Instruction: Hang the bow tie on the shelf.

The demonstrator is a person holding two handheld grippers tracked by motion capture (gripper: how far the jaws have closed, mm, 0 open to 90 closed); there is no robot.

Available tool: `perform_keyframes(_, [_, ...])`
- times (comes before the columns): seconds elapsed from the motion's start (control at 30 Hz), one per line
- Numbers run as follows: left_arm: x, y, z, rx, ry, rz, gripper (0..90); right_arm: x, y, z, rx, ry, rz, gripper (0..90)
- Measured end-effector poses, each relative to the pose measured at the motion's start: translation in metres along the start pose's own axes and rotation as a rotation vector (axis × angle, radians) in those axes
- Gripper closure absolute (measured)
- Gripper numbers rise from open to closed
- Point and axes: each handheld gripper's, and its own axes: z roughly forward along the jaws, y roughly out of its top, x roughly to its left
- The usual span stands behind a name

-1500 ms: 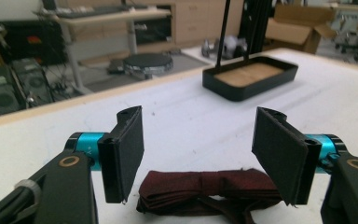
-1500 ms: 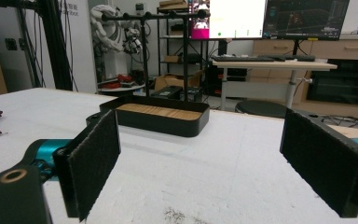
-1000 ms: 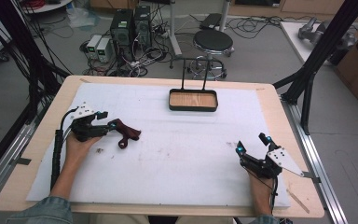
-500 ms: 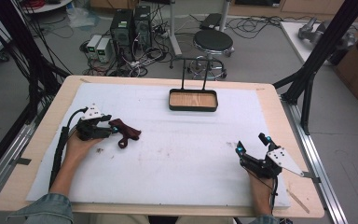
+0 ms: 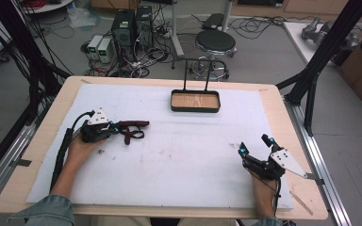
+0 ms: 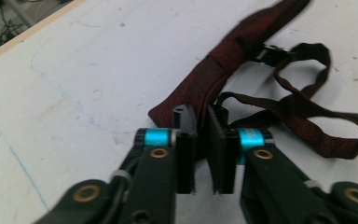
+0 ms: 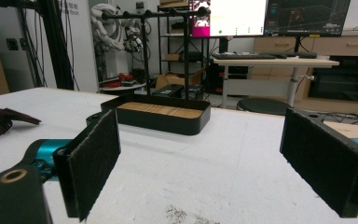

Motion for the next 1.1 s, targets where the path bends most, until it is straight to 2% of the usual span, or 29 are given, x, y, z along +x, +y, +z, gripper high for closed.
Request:
perform_keyframes(0.17, [-0.006, 0.005, -0.002, -0.015, -0.005, 0.019, 86.5, 0.0, 0.0, 0.0, -0.001, 0.001, -0.002, 11.4])
perform_keyframes(0.2, [-0.008, 0.01, -0.004, -0.041, -0.008, 0.016, 86.5, 0.0, 0.0, 0.0, -0.001, 0.001, -0.002, 11.4])
perform_keyframes(0.37, [-0.013, 0.021, -0.009, -0.101, -0.01, -0.013, 86.6, 0.0, 0.0, 0.0, -0.002, 0.001, -0.001, 11.4])
perform_keyframes(0.43, [-0.014, 0.025, -0.01, -0.109, -0.001, -0.025, 86.5, 0.0, 0.0, 0.0, 0.0, 0.0, 0.002, 11.4])
perform_keyframes(0.47, [-0.015, 0.029, -0.011, -0.119, 0.011, -0.043, 86.5, 0.0, 0.0, 0.0, 0.001, -0.001, 0.002, 11.4])
perform_keyframes(0.57, [-0.015, 0.034, -0.011, -0.13, 0.017, -0.049, 86.5, 0.0, 0.0, 0.0, 0.002, -0.002, 0.005, 11.4])
perform_keyframes(0.63, [-0.016, 0.04, -0.011, -0.146, 0.034, -0.061, 86.5, 0.0, 0.0, 0.0, 0.002, -0.002, 0.009, 11.4])
perform_keyframes(0.67, [-0.017, 0.048, -0.01, -0.17, 0.042, -0.075, 86.5, 0.0, 0.0, 0.0, 0.002, -0.002, 0.009, 11.4])
perform_keyframes(0.7, [-0.017, 0.048, -0.01, -0.17, 0.042, -0.075, 86.5, 0.0, 0.0, 0.0, 0.002, -0.002, 0.007, 11.4])
perform_keyframes(0.73, [-0.019, 0.054, -0.008, -0.212, 0.051, -0.092, 86.5, -0.001, 0.0, 0.0, 0.001, -0.001, 0.007, 11.4])
perform_keyframes(0.87, [-0.021, 0.066, -0.002, -0.224, 0.069, -0.108, 86.4, -0.001, 0.0, 0.0, 0.002, 0.0, 0.012, 11.4])
perform_keyframes(0.93, [-0.024, 0.075, 0.004, -0.255, 0.076, -0.124, 86.4, -0.001, 0.0, 0.0, 0.001, 0.001, 0.012, 11.4])
perform_keyframes(1.03, [-0.026, 0.082, 0.009, -0.259, 0.082, -0.127, 86.4, -0.001, 0.0, 0.0, 0.001, 0.001, 0.014, 11.4])
perform_keyframes(1.07, [-0.027, 0.085, 0.012, -0.267, 0.075, -0.135, 86.4, -0.001, 0.0, 0.0, 0.001, 0.003, 0.016, 11.4])
perform_keyframes(1.1, [-0.029, 0.091, 0.018, -0.273, 0.08, -0.169, 86.4, -0.001, 0.0, 0.0, 0.002, 0.003, 0.016, 11.4])
